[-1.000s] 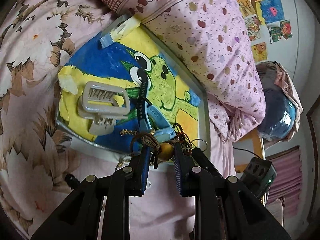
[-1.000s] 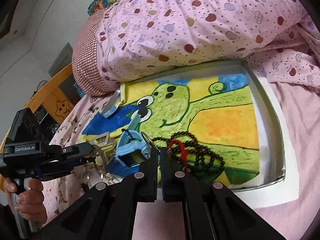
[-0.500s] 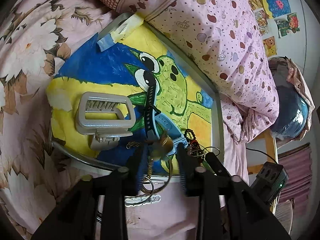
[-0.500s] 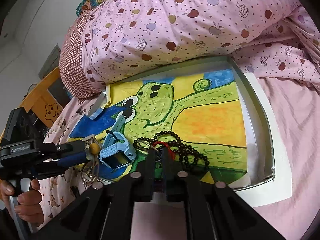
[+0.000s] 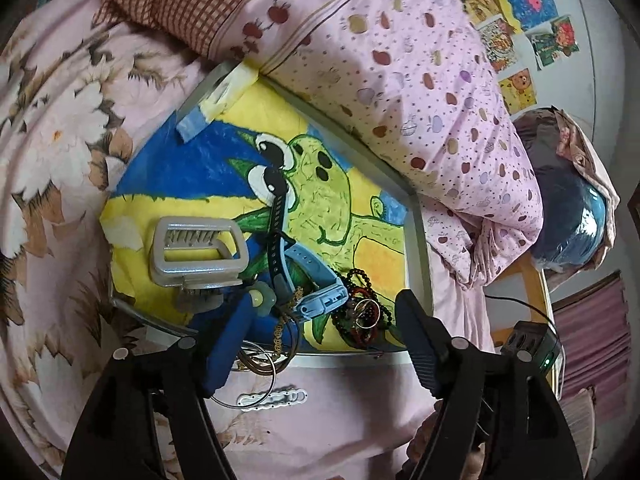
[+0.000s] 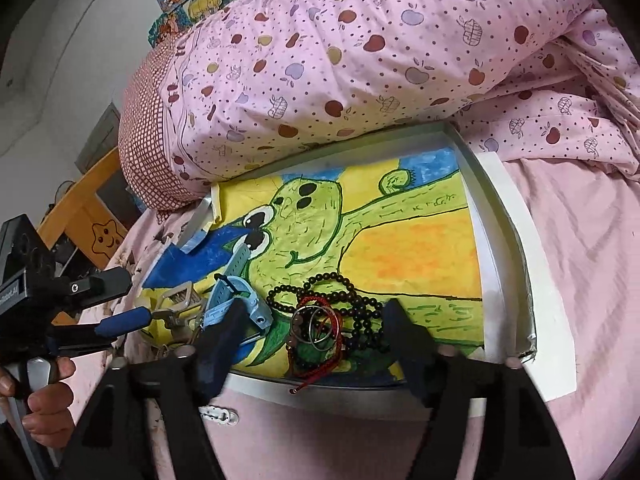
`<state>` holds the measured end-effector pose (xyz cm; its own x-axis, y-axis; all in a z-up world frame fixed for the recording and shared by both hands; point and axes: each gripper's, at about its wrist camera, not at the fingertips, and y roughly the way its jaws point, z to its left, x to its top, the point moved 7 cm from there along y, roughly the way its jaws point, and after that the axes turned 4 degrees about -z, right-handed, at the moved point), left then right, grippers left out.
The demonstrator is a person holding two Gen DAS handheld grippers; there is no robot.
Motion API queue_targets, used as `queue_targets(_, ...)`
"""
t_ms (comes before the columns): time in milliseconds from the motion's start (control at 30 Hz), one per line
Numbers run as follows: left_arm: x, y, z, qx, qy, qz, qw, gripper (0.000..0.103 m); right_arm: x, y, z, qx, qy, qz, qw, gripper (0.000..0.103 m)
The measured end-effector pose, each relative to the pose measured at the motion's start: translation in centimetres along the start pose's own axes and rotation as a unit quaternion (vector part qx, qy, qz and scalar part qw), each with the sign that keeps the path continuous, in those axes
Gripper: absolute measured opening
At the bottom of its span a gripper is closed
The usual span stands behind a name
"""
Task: Organize jewelry
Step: 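Open both tools over the tray and lift them away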
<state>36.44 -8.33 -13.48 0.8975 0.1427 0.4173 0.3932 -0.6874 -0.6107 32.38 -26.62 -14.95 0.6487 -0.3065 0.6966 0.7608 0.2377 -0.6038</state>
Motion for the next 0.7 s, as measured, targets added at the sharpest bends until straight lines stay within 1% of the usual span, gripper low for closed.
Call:
queue_targets(100, 0.0, -0.7, -0.5, 0.019, 0.022, -0.011, 0.9995, 0.071, 0.2, -0.4, 0.1, 0.000, -0.001, -0.006, 1.000, 0.081)
queue_targets(167, 0.0, -1.3, -0.9, 0.030, 0.035, -0.021, 0.9987, 0.082, 0.3, -0.8, 0.2, 0.001, -0.004, -0.011, 1.000, 0.085)
queue_targets(200, 0.0, -1.6, -1.0, 0.032, 0.039, -0.027, 0.9984, 0.083, 0.4, -1.0, 0.3, 0.002, -0.005, -0.014, 1.000, 0.087)
queue_targets(267, -0.1, -2.2, -1.2, 0.038, 0.045, -0.035, 0.9977, 0.084, 0.5, -1.6, 0.6, 0.004, -0.010, -0.020, 1.000, 0.088)
queue_targets(467, -0.6, -4.5, -1.6, 0.075, 0.075, -0.059, 0.9926, 0.084, 0.6, -3.2, 1.7, 0.006, -0.043, -0.032, 0.999, 0.090)
queue_targets(700, -2.0, -7.1, -1.4, 0.094, 0.086, -0.067, 0.9895, 0.084, -0.5, -5.0, 3.0, 0.013, -0.079, -0.013, 0.997, 0.090)
